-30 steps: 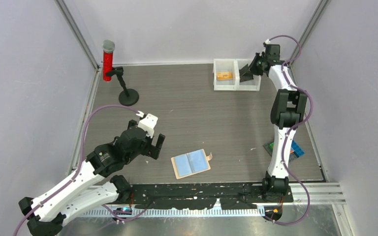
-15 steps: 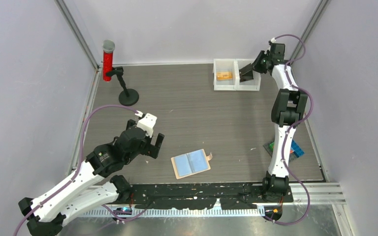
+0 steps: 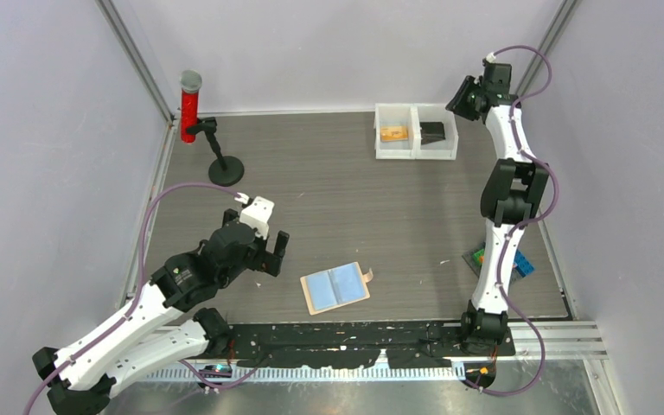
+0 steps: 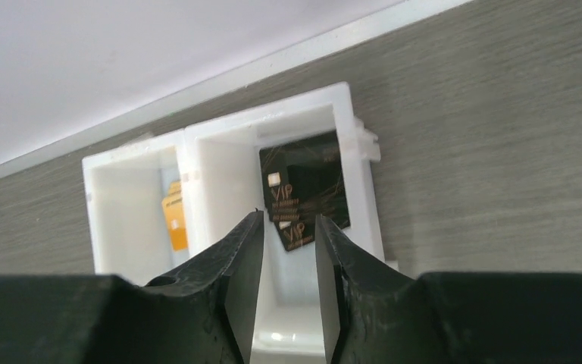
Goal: Take the credit cards out of the card holder
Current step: Place the credit card in the storage box, then reset both arms
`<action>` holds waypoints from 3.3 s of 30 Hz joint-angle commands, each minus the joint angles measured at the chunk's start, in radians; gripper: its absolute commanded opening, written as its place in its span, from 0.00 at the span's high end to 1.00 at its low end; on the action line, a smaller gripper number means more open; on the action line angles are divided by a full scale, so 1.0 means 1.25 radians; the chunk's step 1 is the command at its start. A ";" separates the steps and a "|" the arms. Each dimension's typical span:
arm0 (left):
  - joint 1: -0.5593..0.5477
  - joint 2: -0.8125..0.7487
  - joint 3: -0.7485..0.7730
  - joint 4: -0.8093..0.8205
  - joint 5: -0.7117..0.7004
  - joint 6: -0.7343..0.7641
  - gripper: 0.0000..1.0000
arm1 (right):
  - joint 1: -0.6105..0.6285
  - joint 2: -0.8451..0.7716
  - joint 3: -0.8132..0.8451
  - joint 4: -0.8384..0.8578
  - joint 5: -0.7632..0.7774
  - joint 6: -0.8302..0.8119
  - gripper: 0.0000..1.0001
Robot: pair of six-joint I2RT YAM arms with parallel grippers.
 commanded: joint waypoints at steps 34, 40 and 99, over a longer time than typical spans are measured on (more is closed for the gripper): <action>0.004 -0.185 -0.092 0.260 0.185 -0.268 0.02 | 0.472 -1.457 -1.151 0.016 0.031 0.043 0.05; 0.004 -0.140 -0.180 0.272 0.183 -0.300 0.16 | 0.472 -1.544 -1.280 0.053 -0.022 0.094 0.04; 0.003 0.242 -0.466 0.697 0.394 -0.411 1.00 | 0.878 -0.818 -1.415 0.589 0.046 0.336 0.52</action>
